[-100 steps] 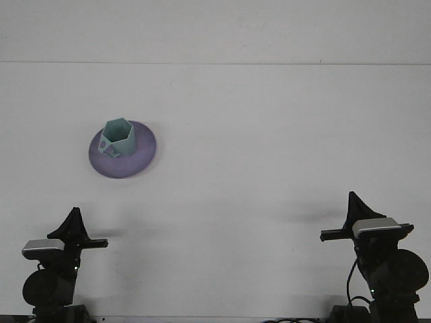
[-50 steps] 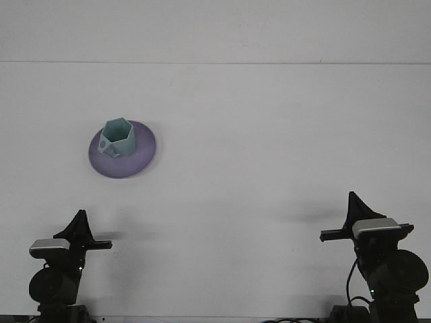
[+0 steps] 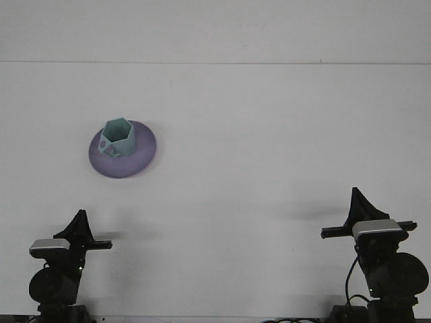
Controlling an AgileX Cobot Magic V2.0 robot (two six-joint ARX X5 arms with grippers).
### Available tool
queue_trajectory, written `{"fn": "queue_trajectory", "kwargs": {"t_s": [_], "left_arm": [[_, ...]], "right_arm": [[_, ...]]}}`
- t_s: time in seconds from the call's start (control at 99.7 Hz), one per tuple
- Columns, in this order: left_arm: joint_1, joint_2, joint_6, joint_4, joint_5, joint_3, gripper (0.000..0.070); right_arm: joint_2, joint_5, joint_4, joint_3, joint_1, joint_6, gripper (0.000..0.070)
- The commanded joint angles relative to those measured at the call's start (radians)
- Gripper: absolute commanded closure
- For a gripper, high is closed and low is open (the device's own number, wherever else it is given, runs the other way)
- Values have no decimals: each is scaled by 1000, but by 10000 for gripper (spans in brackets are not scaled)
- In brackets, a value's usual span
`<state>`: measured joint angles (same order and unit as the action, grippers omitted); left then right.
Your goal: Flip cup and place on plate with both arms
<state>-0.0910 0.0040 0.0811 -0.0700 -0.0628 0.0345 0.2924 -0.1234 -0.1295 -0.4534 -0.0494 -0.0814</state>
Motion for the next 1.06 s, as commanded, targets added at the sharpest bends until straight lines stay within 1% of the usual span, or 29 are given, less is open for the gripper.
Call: {"fn": "queue_trajectory", "kwargs": {"t_s": [0.0, 0.08, 0.351, 0.381, 0.451, 0.511, 1.053], "left_arm": [[0, -1, 6, -13, -5, -20, 685], [0, -1, 6, -13, -5, -20, 685], [0, -1, 6, -13, -5, -20, 685], [0, -1, 6, -13, -5, -20, 685], [0, -1, 6, -12, -5, -20, 685], [0, -1, 6, -13, -5, -20, 685], [0, -1, 6, -13, -5, -19, 685]], "right_arm": [[-24, -8, 95, 92, 14, -36, 700], [-77, -8, 168, 205, 37, -73, 700], [-275, 1, 150, 442, 43, -76, 700], [-297, 2, 102, 441, 43, -84, 700], [-291, 23, 91, 441, 42, -110, 700], [-291, 22, 90, 441, 42, -136, 700], [-291, 19, 137, 441, 43, -131, 700]]}}
